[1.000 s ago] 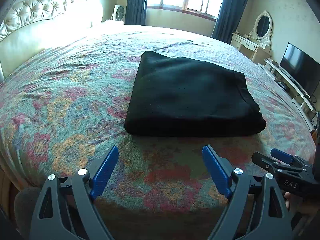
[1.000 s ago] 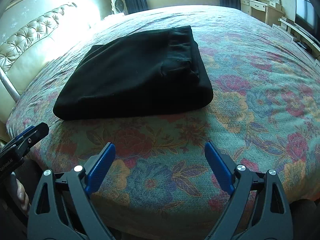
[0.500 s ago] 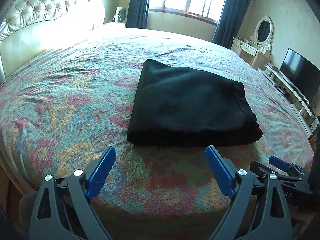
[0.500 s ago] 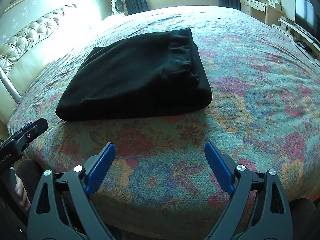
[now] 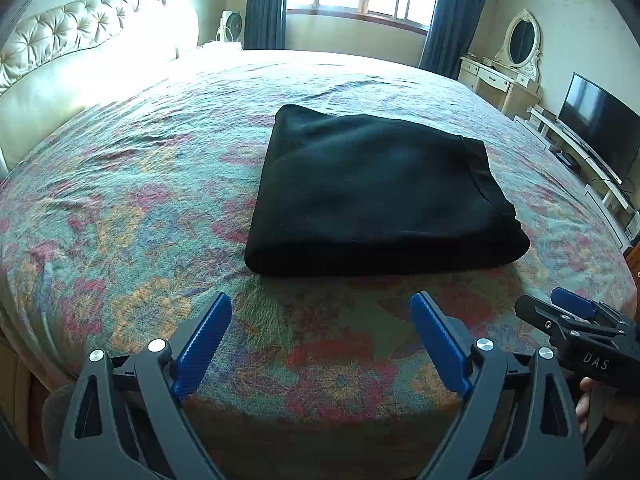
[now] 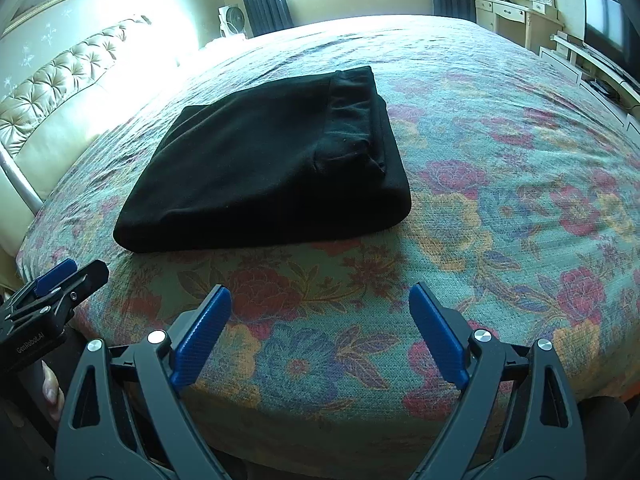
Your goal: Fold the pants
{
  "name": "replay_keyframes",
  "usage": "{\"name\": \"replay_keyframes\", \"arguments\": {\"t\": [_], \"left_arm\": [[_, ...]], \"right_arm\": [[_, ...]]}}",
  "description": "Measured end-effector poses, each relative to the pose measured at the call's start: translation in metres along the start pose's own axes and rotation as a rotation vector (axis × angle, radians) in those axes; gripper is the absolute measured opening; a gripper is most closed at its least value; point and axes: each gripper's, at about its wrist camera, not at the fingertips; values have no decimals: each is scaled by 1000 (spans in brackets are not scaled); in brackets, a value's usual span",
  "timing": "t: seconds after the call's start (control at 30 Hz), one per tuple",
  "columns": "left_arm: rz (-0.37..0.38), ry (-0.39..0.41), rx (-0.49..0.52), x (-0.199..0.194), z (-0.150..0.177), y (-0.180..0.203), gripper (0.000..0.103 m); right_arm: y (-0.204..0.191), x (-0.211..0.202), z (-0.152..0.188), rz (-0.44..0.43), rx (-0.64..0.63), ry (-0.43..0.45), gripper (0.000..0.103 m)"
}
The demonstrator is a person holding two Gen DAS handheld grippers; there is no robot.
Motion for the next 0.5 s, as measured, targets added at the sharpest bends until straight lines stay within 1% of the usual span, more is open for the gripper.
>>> {"name": "replay_keyframes", "arguments": {"t": [0.33, 0.5], "left_arm": [[-7, 21, 36, -6, -4, 0, 90], [-11, 31, 22, -8, -8, -4, 90]], "right_arm": [[5, -8, -5, 11, 7, 17, 91], [5, -8, -6, 11, 5, 16, 91]]}}
Point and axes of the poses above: each gripper's, at about its wrist camera, not at the fingertips, and x roughly the way its jaws point, y to its right, z to its underside, and after that the axes turned 6 degrees about -x, right-handed
